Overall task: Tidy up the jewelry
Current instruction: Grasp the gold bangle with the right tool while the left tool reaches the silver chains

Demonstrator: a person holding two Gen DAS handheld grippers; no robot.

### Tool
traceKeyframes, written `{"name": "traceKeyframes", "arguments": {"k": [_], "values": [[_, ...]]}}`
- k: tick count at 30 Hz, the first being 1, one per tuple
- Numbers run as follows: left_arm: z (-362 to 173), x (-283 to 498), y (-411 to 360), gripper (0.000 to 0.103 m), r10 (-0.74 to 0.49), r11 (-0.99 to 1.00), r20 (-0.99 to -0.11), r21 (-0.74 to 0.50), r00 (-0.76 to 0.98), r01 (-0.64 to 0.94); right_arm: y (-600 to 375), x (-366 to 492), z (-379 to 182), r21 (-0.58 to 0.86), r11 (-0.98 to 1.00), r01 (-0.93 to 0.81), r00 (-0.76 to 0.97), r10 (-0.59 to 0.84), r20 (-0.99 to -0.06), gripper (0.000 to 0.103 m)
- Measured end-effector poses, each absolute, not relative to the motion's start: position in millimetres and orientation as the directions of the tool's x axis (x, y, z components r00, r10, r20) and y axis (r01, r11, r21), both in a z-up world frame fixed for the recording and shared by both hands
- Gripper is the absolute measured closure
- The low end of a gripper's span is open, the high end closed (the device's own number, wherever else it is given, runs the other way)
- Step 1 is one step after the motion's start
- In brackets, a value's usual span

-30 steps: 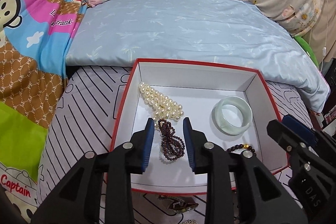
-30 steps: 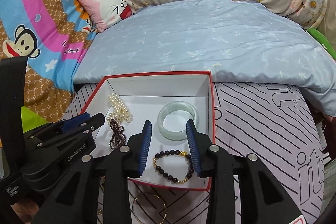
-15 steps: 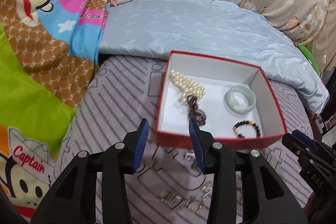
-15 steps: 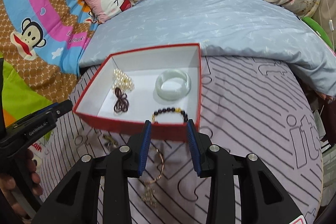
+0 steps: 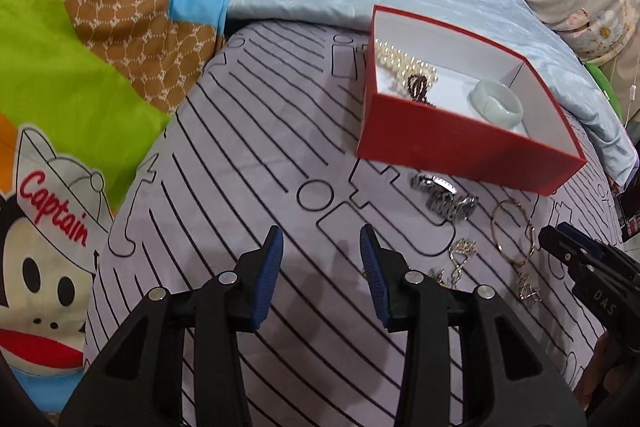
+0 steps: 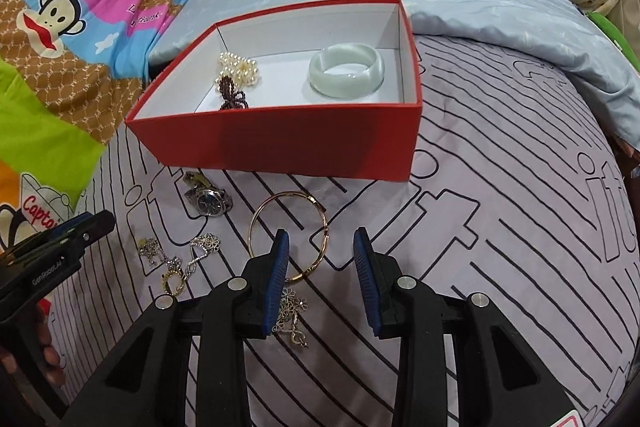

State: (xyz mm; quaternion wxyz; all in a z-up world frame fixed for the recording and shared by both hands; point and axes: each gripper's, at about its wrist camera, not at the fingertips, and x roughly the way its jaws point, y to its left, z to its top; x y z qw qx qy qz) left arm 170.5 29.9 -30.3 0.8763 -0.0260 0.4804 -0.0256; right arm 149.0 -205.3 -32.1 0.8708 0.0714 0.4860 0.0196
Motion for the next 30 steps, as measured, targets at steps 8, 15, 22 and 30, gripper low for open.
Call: {"name": "traceKeyframes", "arguments": {"k": [8, 15, 22, 30], "values": [[-39, 171, 31, 0.065, -0.073, 0.997, -0.849, -0.082, 0.524, 0.007, -201, 160, -43, 0.127, 0.991, 0.031, 0.509, 0.094, -0.855, 0.072], [-37, 175, 15, 0.065, -0.118, 0.993, -0.849, -0.108, 0.514, 0.049, -202, 168, -47, 0.115, 0.993, 0.03, 0.508, 0.084, -0.857, 0.089], [-36, 178, -3, 0.064, -0.159, 0.987, -0.848, -0.134, 0.505, 0.086, -203, 169, -48, 0.097, 0.995, 0.027, 0.508, 0.07, -0.858, 0.1], [-35, 184, -29, 0.057, -0.207, 0.978, -0.843, -0.163, 0.497, 0.132, -212, 165, -45, 0.115, 0.992, 0.056, 0.512, 0.07, -0.856, 0.101]]}}
